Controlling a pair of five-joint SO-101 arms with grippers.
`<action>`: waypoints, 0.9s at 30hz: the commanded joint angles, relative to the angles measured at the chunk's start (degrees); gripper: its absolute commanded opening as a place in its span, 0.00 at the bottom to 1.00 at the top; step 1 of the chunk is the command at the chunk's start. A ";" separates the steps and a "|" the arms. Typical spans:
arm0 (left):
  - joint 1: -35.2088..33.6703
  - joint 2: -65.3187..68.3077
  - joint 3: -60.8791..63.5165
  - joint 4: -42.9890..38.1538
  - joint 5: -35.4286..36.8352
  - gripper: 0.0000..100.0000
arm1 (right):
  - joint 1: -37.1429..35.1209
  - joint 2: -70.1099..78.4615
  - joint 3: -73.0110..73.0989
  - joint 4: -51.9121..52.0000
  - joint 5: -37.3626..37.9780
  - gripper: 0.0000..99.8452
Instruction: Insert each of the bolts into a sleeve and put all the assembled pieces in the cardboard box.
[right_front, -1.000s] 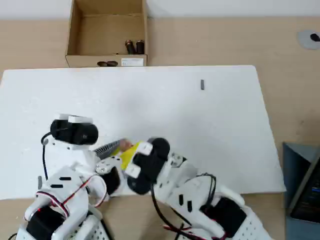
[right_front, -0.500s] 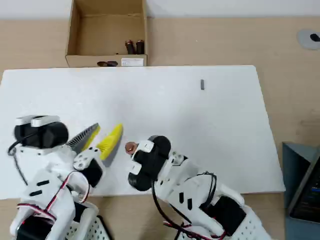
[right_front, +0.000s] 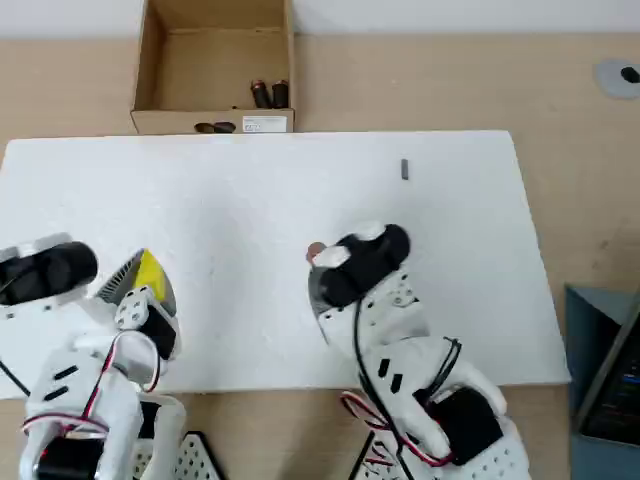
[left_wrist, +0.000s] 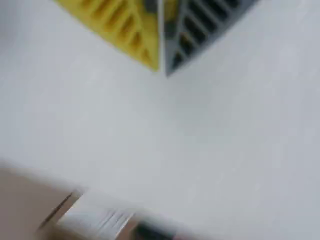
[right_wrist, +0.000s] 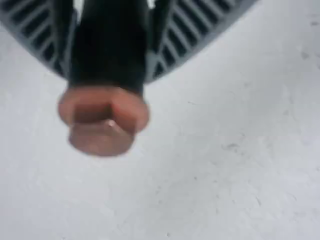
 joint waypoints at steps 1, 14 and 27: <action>-2.02 -0.13 4.31 1.93 -0.44 0.00 | 0.92 -0.22 -6.81 2.46 -3.43 0.01; -3.78 -0.22 18.99 1.76 -13.45 0.00 | 0.92 25.80 -33.45 5.27 -3.78 0.01; -3.87 -0.22 27.60 1.67 -13.36 0.00 | 1.01 53.67 -44.70 -14.68 1.32 0.01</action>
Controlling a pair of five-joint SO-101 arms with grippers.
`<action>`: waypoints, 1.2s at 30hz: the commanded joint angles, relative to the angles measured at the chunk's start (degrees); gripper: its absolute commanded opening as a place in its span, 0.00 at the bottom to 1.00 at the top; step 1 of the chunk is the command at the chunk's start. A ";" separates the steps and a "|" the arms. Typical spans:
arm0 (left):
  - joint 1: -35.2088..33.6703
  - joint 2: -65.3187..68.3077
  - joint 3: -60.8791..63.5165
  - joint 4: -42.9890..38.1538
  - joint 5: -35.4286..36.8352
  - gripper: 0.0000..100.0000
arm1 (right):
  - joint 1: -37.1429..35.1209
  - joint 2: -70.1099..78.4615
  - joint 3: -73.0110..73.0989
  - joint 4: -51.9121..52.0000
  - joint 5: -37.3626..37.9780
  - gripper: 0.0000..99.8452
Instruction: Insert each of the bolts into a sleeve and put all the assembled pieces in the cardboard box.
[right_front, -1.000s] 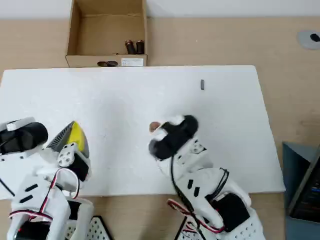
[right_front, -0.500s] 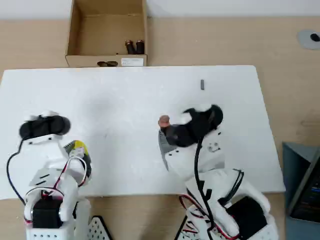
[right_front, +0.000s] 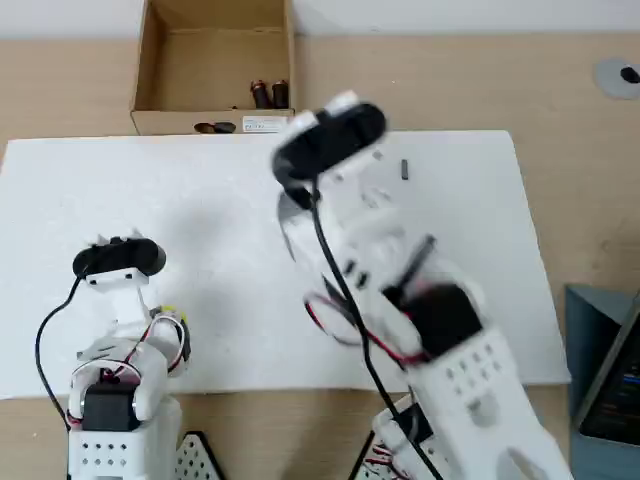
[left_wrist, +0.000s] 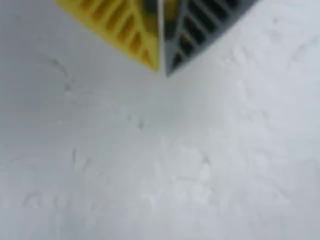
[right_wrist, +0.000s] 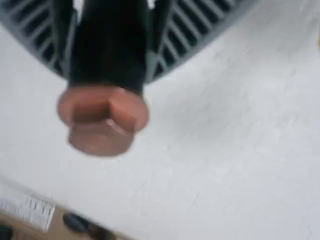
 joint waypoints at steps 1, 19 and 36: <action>-0.62 -0.40 0.88 0.00 -0.44 0.00 | 1.01 6.11 -7.34 -6.95 2.11 0.01; -0.53 -0.40 5.19 -15.91 -0.44 0.00 | 8.04 50.24 -49.36 -11.87 3.34 0.01; -0.53 -0.40 5.19 -16.09 -0.53 0.00 | 7.69 95.25 -91.30 -11.87 22.77 0.01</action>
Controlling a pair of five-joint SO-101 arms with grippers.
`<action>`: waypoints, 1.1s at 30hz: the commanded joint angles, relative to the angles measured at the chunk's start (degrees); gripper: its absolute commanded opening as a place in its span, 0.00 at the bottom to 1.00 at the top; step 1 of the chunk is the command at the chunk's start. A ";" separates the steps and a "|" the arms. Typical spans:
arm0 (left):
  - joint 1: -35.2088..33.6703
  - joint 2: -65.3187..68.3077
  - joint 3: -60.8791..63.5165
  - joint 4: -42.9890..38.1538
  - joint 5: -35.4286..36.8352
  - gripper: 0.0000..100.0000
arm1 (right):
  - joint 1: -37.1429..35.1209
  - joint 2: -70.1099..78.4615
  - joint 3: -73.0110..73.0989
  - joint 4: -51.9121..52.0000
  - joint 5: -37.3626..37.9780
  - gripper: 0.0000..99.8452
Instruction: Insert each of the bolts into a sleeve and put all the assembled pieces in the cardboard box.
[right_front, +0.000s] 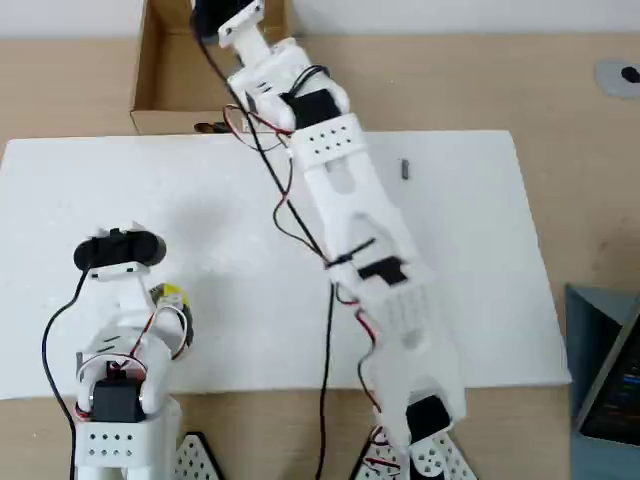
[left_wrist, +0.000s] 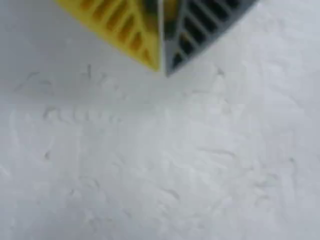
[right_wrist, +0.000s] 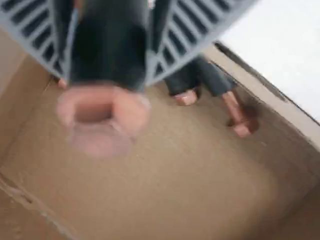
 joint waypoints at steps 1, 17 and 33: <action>-0.53 -0.48 -0.35 -1.14 -0.53 0.00 | 0.57 6.99 -13.76 -1.93 3.69 0.01; -0.53 -0.48 -0.35 -1.14 -0.53 0.00 | 0.22 28.18 -35.82 -1.41 15.56 0.21; -0.53 -0.48 -0.35 -1.14 -0.53 0.00 | -1.10 28.09 -42.07 4.92 15.47 0.21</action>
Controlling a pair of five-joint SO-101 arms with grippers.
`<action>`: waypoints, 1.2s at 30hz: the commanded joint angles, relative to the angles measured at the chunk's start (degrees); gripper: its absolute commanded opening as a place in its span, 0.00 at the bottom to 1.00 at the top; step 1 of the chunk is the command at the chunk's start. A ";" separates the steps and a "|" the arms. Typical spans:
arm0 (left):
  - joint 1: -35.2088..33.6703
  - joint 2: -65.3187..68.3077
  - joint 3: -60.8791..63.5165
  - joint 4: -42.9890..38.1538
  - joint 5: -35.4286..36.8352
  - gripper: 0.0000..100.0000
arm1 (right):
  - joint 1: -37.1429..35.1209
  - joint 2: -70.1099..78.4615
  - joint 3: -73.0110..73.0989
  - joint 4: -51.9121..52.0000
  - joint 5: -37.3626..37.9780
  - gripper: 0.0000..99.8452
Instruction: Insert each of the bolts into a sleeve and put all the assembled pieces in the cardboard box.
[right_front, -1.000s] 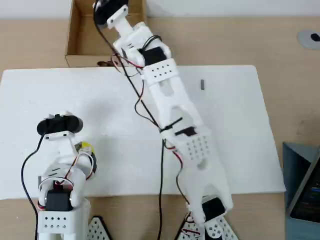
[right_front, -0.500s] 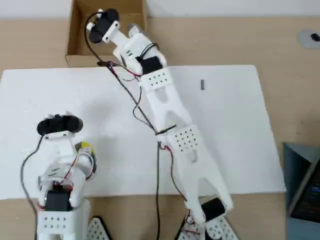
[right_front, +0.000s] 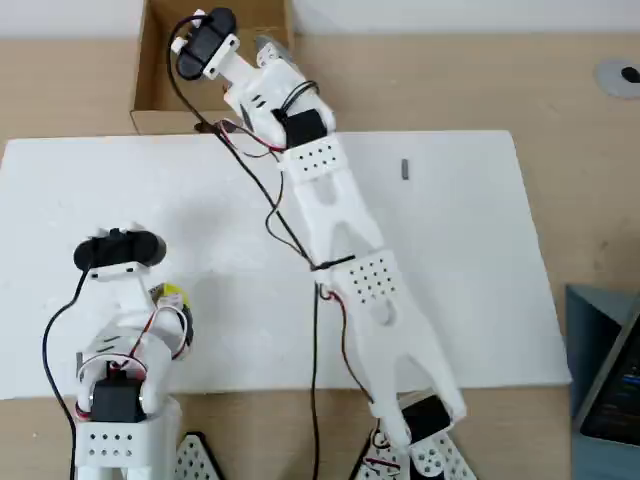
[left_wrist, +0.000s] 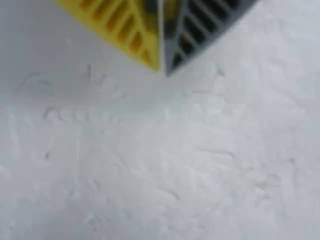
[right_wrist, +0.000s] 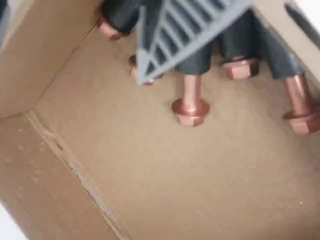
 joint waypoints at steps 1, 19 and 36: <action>-0.53 -0.48 -0.35 -1.14 -0.53 0.00 | -1.45 -0.75 -5.76 4.04 0.35 0.21; -0.53 -0.48 -0.35 -1.14 -0.53 0.00 | -1.54 -17.80 -8.22 33.32 -6.95 0.01; -0.53 -0.48 -0.35 -1.14 -0.53 0.00 | -1.54 -37.23 -8.04 54.86 -18.02 0.01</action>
